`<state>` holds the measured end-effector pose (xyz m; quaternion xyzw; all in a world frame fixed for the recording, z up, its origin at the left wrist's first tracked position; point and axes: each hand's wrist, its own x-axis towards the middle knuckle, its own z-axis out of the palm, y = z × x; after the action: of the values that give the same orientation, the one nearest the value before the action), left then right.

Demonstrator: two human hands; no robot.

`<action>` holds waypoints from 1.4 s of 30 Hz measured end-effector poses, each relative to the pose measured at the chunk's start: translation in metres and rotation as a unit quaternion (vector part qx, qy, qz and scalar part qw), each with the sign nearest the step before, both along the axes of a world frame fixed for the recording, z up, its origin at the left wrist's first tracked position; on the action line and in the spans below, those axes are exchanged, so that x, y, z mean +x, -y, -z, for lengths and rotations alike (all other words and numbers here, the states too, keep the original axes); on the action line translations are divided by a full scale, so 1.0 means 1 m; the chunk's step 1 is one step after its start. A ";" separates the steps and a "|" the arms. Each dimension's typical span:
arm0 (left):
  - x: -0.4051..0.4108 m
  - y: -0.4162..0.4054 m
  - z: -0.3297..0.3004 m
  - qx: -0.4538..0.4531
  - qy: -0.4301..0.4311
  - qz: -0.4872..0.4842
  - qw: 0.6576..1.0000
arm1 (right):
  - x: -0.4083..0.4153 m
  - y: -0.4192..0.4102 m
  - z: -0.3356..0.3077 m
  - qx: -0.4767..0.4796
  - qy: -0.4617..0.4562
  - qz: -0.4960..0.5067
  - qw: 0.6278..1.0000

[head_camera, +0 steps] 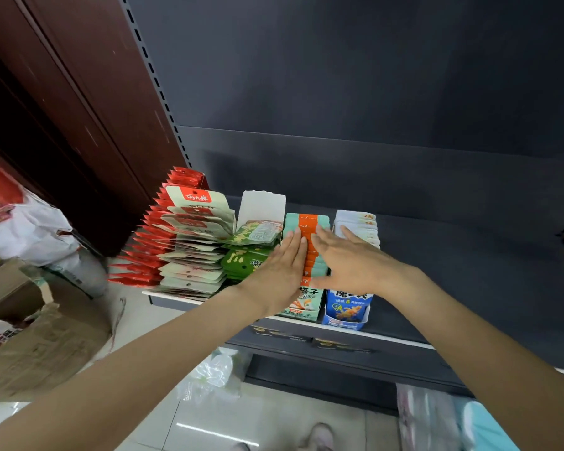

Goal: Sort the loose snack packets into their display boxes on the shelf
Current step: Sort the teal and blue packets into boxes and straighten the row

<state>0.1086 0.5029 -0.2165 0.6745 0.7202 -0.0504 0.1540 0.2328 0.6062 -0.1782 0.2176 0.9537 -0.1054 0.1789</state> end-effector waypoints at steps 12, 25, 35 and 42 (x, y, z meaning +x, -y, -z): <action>-0.051 0.027 -0.047 0.233 0.025 0.104 0.967 | -0.019 0.026 0.009 -0.044 -0.115 0.134 0.983; -0.119 0.032 -0.049 0.219 -0.088 0.172 0.956 | -0.093 0.051 0.018 0.099 -0.152 0.131 0.975; -0.124 0.032 -0.030 0.220 -0.199 0.270 0.916 | -0.103 0.022 -0.001 -0.019 -0.169 0.178 0.969; -0.110 0.020 -0.029 0.150 -0.285 0.204 0.924 | -0.098 0.015 0.007 -0.072 -0.171 0.174 0.967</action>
<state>-0.0013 0.4828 -0.1876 0.7795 0.5794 -0.1623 -0.1742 0.1343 0.5913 -0.1848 0.3457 0.9074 -0.2387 0.0076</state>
